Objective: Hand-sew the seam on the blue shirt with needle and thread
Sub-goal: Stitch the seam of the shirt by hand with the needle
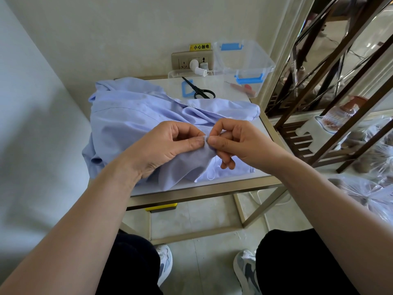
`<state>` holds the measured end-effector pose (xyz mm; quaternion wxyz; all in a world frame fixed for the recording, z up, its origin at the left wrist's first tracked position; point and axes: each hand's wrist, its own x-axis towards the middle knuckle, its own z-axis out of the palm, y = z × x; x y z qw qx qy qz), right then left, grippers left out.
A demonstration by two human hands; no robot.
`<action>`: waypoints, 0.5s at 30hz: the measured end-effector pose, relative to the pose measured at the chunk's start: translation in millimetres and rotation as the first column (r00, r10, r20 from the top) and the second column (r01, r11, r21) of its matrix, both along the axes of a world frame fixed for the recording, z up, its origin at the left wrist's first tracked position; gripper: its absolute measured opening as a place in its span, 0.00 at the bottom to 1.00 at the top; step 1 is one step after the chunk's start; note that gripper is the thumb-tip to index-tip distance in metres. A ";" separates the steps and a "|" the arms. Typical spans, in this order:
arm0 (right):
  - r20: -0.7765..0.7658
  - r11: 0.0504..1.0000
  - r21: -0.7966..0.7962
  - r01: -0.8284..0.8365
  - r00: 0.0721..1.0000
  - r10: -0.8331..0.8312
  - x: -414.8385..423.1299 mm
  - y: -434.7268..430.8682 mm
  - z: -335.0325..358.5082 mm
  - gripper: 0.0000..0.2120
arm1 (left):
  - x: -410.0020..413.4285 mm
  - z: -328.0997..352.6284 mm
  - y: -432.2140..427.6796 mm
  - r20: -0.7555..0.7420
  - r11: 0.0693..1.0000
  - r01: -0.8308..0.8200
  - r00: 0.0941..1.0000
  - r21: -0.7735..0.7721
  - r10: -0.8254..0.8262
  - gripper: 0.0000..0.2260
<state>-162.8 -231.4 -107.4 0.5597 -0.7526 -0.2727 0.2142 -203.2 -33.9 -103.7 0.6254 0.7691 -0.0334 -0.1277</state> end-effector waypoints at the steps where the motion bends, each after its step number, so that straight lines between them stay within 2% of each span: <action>1: -0.003 1.000 0.004 -0.007 1.000 0.007 0.5 0.0 0.5 0.04 | -0.2 0.8 0.1 -0.010 1.000 0.003 1.000 -0.006 -0.003 0.04; 3: -0.005 1.000 0.024 -0.003 1.000 0.003 4.0 -1.3 1.3 0.02 | 0.4 2.7 1.3 -0.010 0.999 -0.028 1.000 -0.043 0.028 0.04; 7: 0.063 0.998 0.040 0.049 0.997 -0.052 10.8 -4.8 0.7 0.10 | 4.0 3.5 4.8 0.019 0.991 -0.109 0.994 -0.074 0.111 0.03; 13: 0.108 1.000 0.019 -0.011 0.994 0.008 5.4 -2.5 -0.4 0.10 | 2.4 -1.7 -0.2 0.035 0.998 -0.055 0.998 0.022 0.054 0.05; 15: 0.118 1.000 0.017 -0.003 0.993 0.001 6.9 -2.4 0.3 0.09 | 3.1 -1.2 0.1 0.032 0.997 -0.076 0.997 0.008 0.076 0.05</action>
